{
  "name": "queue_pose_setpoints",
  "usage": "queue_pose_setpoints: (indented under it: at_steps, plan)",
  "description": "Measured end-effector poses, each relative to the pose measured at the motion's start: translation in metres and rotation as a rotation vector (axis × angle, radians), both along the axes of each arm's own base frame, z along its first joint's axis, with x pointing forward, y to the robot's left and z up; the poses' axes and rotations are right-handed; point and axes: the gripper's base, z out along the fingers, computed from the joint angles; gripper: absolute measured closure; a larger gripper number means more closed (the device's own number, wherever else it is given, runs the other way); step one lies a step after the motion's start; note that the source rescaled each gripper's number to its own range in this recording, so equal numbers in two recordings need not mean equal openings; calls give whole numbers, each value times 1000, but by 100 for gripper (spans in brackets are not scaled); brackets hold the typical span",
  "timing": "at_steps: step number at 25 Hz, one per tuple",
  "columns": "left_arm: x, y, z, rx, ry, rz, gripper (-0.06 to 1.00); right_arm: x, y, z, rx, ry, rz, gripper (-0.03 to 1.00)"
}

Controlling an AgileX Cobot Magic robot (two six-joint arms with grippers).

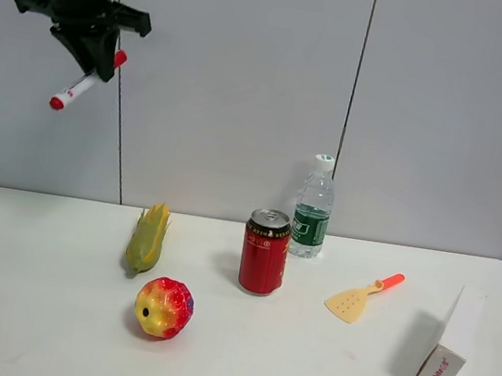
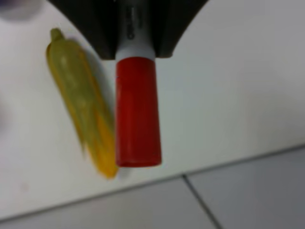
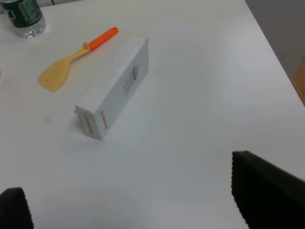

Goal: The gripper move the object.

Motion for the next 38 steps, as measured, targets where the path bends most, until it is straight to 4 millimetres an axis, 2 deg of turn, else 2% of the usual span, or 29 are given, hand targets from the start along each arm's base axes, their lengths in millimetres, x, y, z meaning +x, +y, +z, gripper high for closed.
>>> queue_pose_setpoints:
  at_steps: [6, 15, 20, 24, 28, 35, 38]
  plan:
    - [6, 27, -60, -75, 95, 68, 94, 0, 0, 0, 0, 0, 0, -3]
    - [20, 33, -140, -109, 108, 111, 94, 0, 0, 0, 0, 0, 0, -3]
    - [28, 40, -184, -58, 171, 134, 94, 0, 0, 0, 0, 0, 0, -3]
    - [31, 46, -201, -25, 183, 191, 94, 0, 0, 0, 0, 0, 0, -3]
    - [33, 49, -206, -17, 174, 202, 94, 0, 0, 0, 0, 0, 0, -3]
    - [37, 48, -226, -15, 191, 202, 94, 0, 0, 0, 0, 0, 0, -3]
    - [39, 48, -226, -17, 178, 199, 94, 0, 0, 0, 0, 0, 0, -3]
